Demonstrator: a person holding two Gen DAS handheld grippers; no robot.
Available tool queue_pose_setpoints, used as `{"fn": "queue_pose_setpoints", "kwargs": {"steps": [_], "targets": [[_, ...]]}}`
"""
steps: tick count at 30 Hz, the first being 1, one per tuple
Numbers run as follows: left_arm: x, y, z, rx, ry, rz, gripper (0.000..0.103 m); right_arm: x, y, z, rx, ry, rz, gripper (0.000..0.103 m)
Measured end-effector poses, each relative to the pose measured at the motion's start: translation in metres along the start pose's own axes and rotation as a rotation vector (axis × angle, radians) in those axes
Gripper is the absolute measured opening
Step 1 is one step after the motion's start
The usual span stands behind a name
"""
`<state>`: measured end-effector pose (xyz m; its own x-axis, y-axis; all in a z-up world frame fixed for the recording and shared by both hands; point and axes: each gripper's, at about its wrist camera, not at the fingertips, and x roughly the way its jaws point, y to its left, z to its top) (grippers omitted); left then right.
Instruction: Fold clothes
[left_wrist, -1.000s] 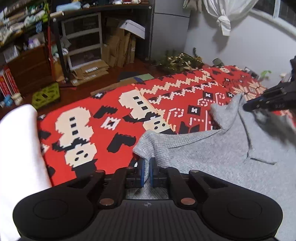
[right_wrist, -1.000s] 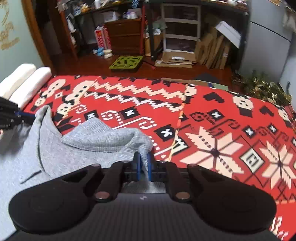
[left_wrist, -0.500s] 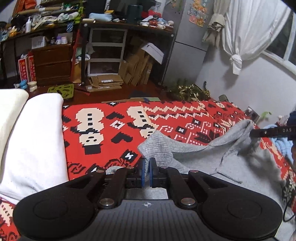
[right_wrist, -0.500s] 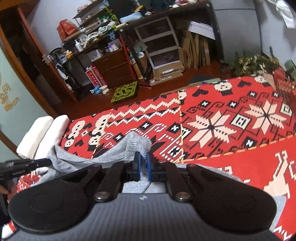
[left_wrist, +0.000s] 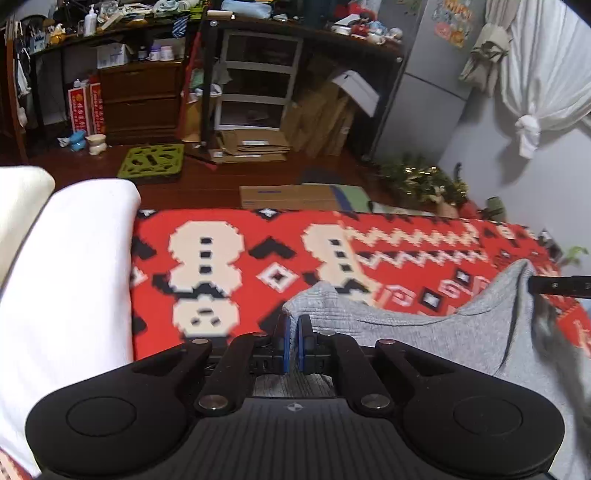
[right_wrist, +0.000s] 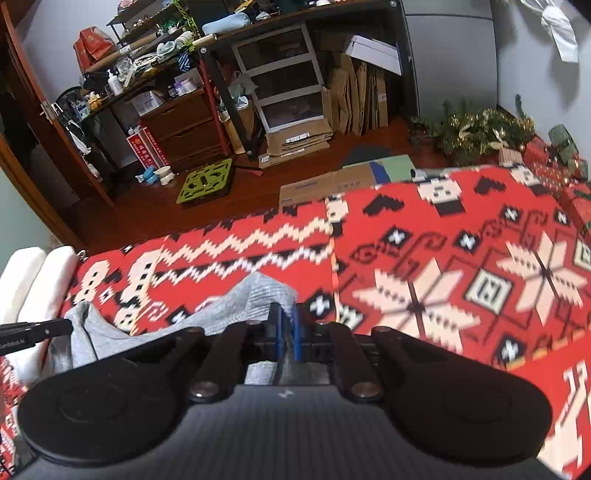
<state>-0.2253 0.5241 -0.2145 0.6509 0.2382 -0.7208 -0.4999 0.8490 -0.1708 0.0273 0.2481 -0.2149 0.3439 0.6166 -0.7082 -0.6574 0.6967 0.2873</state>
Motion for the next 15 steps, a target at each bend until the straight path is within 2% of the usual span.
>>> {"fn": "queue_pose_setpoints", "kwargs": {"steps": [5,11,12,13,15], "targets": [[0.021,0.004,0.007,0.013,0.045,0.033,0.005,0.03,0.008,0.004,-0.046,0.036,-0.053,0.006],[0.029,0.0,0.009,0.043,0.036,0.051,0.005,0.05,0.009,0.004,-0.045,0.042,-0.079,0.007],[0.029,0.0,0.008,0.047,0.035,0.054,0.007,0.05,0.009,0.004,-0.048,0.041,-0.078,0.009],[0.028,-0.001,0.008,0.051,0.036,0.065,0.013,0.049,0.007,0.004,-0.04,0.041,-0.072,0.01],[0.024,0.002,0.008,0.044,0.03,0.06,0.015,0.043,-0.001,0.005,-0.007,0.029,-0.042,0.017]]}}
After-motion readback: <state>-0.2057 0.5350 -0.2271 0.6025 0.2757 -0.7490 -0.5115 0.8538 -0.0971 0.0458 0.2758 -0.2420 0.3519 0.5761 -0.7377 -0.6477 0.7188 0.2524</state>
